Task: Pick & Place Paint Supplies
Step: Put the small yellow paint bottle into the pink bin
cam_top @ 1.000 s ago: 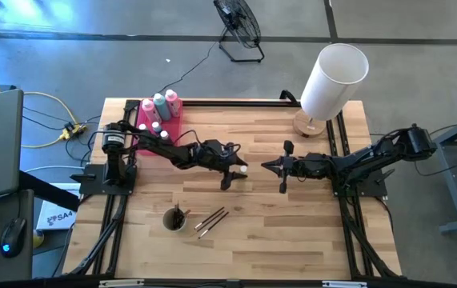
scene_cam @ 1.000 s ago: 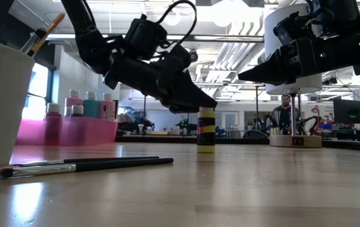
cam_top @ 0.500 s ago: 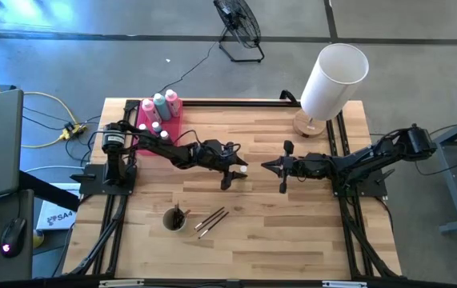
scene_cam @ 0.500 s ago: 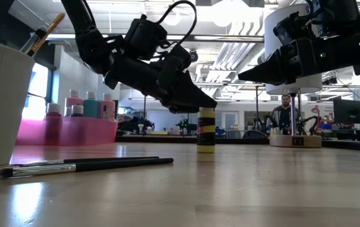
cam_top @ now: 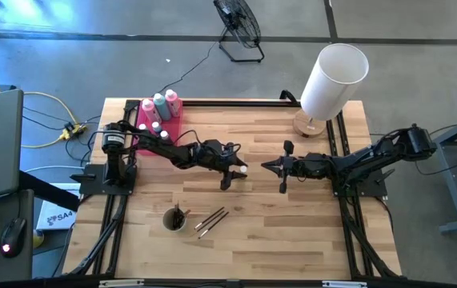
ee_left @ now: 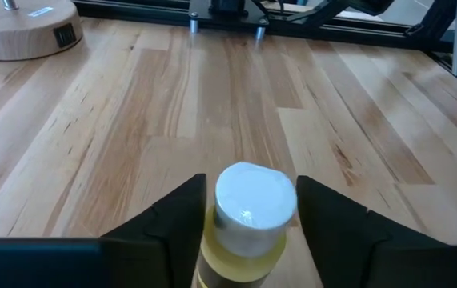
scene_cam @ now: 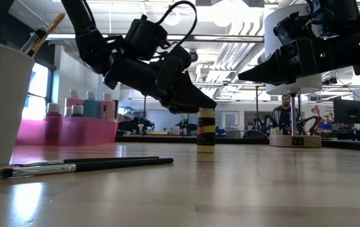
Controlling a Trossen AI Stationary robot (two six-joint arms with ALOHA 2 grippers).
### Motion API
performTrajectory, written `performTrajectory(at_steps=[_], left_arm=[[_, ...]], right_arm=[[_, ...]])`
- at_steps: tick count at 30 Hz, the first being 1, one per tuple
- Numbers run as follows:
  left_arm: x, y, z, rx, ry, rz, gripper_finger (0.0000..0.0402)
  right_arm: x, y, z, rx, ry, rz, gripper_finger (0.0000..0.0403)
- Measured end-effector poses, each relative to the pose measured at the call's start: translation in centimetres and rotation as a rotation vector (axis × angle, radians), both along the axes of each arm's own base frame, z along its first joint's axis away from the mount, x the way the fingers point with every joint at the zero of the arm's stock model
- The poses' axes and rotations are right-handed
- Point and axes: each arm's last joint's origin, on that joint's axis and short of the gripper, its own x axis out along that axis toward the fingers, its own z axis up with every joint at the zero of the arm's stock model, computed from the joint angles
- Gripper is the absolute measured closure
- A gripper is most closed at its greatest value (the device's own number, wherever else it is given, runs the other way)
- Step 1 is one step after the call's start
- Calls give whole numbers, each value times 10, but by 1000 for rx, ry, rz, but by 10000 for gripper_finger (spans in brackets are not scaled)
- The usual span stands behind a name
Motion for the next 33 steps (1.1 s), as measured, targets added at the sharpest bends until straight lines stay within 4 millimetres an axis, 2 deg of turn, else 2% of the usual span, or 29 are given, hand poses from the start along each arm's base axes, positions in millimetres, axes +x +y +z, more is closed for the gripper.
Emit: performTrajectory(at_steps=[6,10,33], left_arm=[[0,0,0,0,-1,0,260],[0,0,0,-8,-1,0,277],[-1,0,-1,-14,20,35,270]], right_arm=[[0,0,0,0,0,0,400],[0,0,0,0,1,0,400],[0,0,0,0,1,0,400]])
